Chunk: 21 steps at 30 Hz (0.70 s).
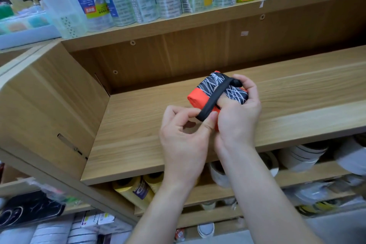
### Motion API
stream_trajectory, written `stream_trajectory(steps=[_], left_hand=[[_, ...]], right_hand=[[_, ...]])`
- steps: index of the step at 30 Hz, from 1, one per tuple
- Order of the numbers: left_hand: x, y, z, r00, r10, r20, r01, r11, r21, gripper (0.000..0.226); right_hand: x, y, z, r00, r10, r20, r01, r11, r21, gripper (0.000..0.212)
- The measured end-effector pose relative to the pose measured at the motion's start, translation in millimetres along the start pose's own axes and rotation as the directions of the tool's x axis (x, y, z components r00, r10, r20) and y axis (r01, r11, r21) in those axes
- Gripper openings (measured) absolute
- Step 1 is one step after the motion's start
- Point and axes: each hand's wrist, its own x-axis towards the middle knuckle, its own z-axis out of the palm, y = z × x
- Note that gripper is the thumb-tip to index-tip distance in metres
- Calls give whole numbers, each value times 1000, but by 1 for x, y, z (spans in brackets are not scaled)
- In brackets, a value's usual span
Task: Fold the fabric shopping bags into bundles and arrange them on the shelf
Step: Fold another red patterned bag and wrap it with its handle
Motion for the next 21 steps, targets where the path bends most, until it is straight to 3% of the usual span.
stream_trajectory(steps=[5,8,10,12,14,17,19,21], left_hand=[[-8,-4,-11,987,98,124,-115,984,138,8],[-6,0,-15,1000,-22,17,22,999,30,13],[-3,5,-18,989,-146,-21,142,983,-112,20],[-1,9,-21,978,-208,14,206,960,-188,29],[3,14,-27,960,-258,112,273,951,-146,49],[15,15,-37,906,-298,302,304,952,29,71],[21,14,-39,867,-304,394,323,946,18,79],[21,14,-35,874,-286,394,332,942,-53,75]], right_hand=[[1,9,-5,998,-46,-32,44,998,-41,31],[2,18,-5,984,-179,-8,175,968,-181,13],[4,20,-5,970,-242,20,241,947,-211,16],[6,20,-7,947,-311,77,320,906,-278,22],[7,18,-13,905,-380,191,425,815,-393,27],[5,7,-23,838,-295,459,512,716,-475,33],[4,-2,-28,795,-157,585,510,695,-507,35],[3,-8,-34,796,-39,604,442,718,-538,36]])
